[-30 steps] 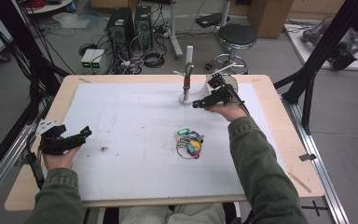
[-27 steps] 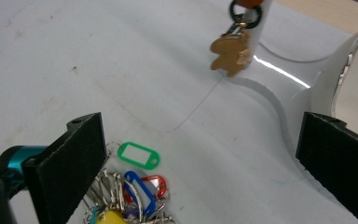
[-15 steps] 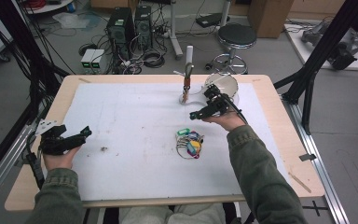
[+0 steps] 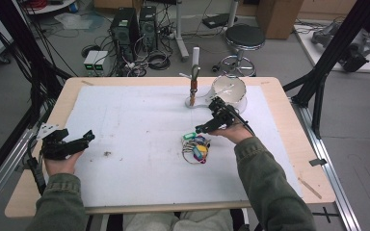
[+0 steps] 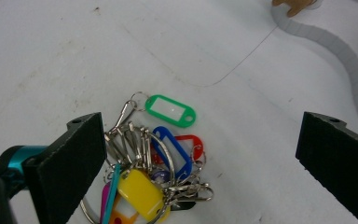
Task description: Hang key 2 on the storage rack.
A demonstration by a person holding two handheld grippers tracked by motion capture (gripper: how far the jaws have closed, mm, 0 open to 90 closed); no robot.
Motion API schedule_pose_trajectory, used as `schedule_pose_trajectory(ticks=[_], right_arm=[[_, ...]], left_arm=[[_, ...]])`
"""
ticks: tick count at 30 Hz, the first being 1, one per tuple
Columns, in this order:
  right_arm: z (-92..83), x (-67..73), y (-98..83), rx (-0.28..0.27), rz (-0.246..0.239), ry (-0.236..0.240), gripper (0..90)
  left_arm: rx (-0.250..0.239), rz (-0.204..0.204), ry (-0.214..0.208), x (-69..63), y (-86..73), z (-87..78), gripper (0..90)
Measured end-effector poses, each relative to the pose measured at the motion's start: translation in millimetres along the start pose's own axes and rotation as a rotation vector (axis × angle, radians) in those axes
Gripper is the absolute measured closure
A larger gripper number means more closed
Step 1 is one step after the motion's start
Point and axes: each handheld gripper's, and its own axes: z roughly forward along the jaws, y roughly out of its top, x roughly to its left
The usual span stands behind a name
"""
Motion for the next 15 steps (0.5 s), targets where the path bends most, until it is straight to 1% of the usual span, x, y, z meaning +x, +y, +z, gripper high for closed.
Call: schedule_pose_trajectory(ticks=[2,3,4,5,8,9,10,12,14,15], right_arm=[[2.2,2.9,-2.8,0.009,-0.014,0.01,0.7],[2.8,4.1,-3.7,0.01,-0.019,0.007,0.7],[3.5,6.1,-5.1,0.014,-0.024,0.016,0.7],[3.9,7.5,-5.9,0.016,-0.021,0.017,0.7],[6.2,11.3,-9.0,0.026,-0.032,0.027,0.7],[6.8,13.3,-10.2,0.03,-0.026,0.033,0.7],[7.6,14.8,-11.4,0.031,-0.035,0.04,0.7],[8.4,18.9,-13.4,0.041,-0.035,0.049,0.7],[9.0,22.8,-15.1,0.045,-0.046,0.053,0.7],[10.0,26.1,-16.2,0.056,-0.053,0.058,0.7]], left_arm=[[-0.001,0.0,0.001,0.0,0.0,0.0,1.7],[0.0,0.0,0.001,0.0,0.1,-0.1,1.7],[-0.001,0.001,0.002,-0.1,0.0,-0.1,1.7],[0.0,0.0,0.001,-0.1,0.0,-0.1,1.7],[0.0,0.001,0.001,-0.2,0.0,-0.1,1.7],[0.001,0.002,0.002,-0.1,0.0,-0.2,1.7],[0.001,0.001,0.002,-0.1,0.0,-0.1,1.7],[0.0,0.0,0.001,0.0,0.0,-0.1,1.7],[0.0,0.001,0.002,-0.1,0.0,-0.1,1.7],[0.0,0.001,0.002,-0.1,0.0,-0.1,1.7]])
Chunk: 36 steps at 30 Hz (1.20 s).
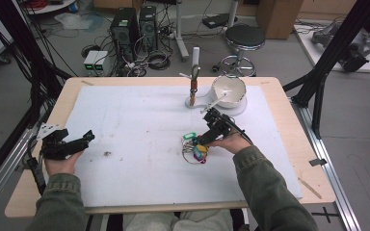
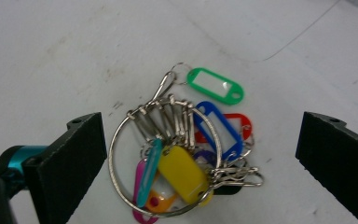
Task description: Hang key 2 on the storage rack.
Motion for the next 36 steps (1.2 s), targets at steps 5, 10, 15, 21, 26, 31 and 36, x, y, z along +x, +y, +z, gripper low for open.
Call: schedule_pose_trajectory(ticks=[5,10,15,21,26,31,36], right_arm=[[4.1,10.2,-2.4,0.039,-0.034,0.002,0.7],[5.3,16.9,-2.1,0.046,-0.048,0.005,0.7],[10.6,19.9,-5.9,0.06,-0.047,0.014,0.8],[19.6,21.5,-11.9,0.086,-0.034,0.033,4.3],[23.2,23.1,-12.7,0.127,-0.017,0.03,9.9],[29.8,27.9,-15.6,0.125,-0.009,-0.002,28.6],[31.6,33.3,-17.0,0.137,-0.068,-0.041,53.8]], left_arm=[[-0.001,0.0,0.0,0.2,0.0,-0.3,1.7],[0.0,0.0,0.0,0.5,0.1,-0.5,1.7],[0.001,0.001,0.0,0.6,0.1,-0.5,1.7],[0.0,0.001,0.001,0.6,0.0,-0.5,1.7],[0.0,-0.001,0.001,0.8,0.2,-0.5,1.7],[0.0,0.0,0.0,0.7,0.2,-0.4,1.7],[-0.001,-0.001,0.0,0.5,0.1,-0.1,1.7]])
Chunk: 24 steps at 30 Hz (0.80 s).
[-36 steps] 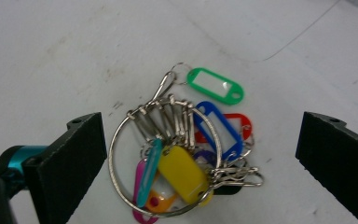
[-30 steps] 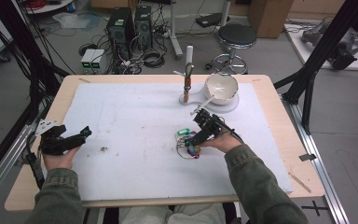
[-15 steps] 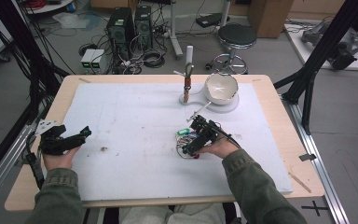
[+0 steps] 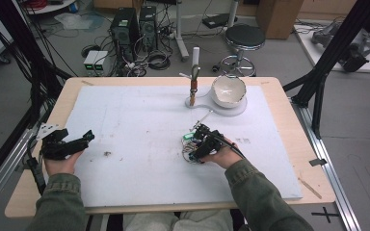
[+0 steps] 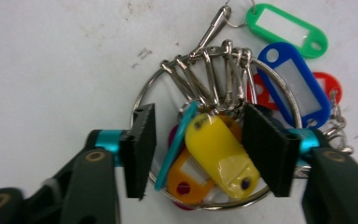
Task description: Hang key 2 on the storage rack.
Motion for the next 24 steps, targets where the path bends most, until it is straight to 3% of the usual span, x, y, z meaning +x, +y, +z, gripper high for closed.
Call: schedule_pose_trajectory(ticks=[2,6,7,8,13,19,24], right_arm=[[-0.3,0.9,-0.1,-0.004,0.001,-0.007,64.1],[-1.8,-1.3,-1.0,-0.008,0.016,-0.002,67.6],[-3.9,-1.5,-1.3,-0.021,0.03,0.005,78.5],[-8.5,-3.3,-1.2,-0.056,0.049,0.019,80.7],[-9.8,-7.8,-3.7,-0.048,0.08,0.051,81.2],[-12.8,-8.2,-3.1,-0.079,0.093,0.106,83.2],[-15.2,-8.9,-4.0,-0.088,0.095,0.11,84.1]], left_arm=[[0.0,-0.001,0.001,0.0,0.0,-0.1,1.7],[0.0,0.0,-0.001,0.0,0.0,0.1,1.7],[0.0,0.0,-0.002,0.1,0.0,0.1,1.7],[0.001,0.001,-0.002,0.0,0.0,0.1,1.7],[0.001,0.002,-0.002,0.3,0.1,-0.2,1.7],[-0.001,0.0,-0.003,0.3,0.0,0.1,1.7],[0.0,0.0,-0.002,0.1,0.1,-0.2,1.7]])
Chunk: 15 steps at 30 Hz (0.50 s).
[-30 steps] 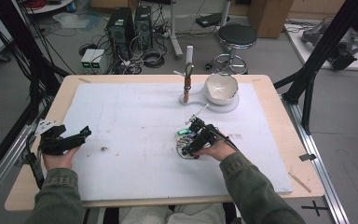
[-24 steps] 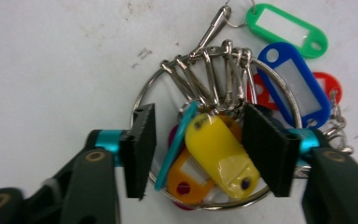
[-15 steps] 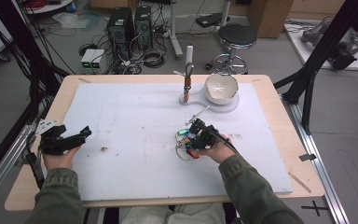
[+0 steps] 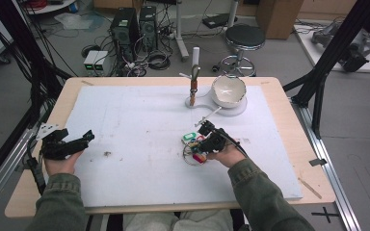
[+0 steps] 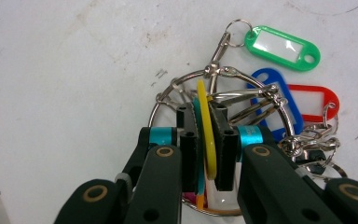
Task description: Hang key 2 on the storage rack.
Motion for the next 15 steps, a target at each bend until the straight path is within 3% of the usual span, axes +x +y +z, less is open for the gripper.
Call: schedule_pose_trajectory(ticks=[7,15], right_arm=[[-5.5,-1.7,-0.5,-0.03,0.013,0.032,84.1],[-19.9,-7.5,-1.6,-0.1,0.037,0.069,84.8]], left_arm=[[-0.001,0.0,0.0,-0.1,0.0,0.3,1.7],[-0.002,-0.001,-0.001,-0.4,-0.1,0.4,1.7]])
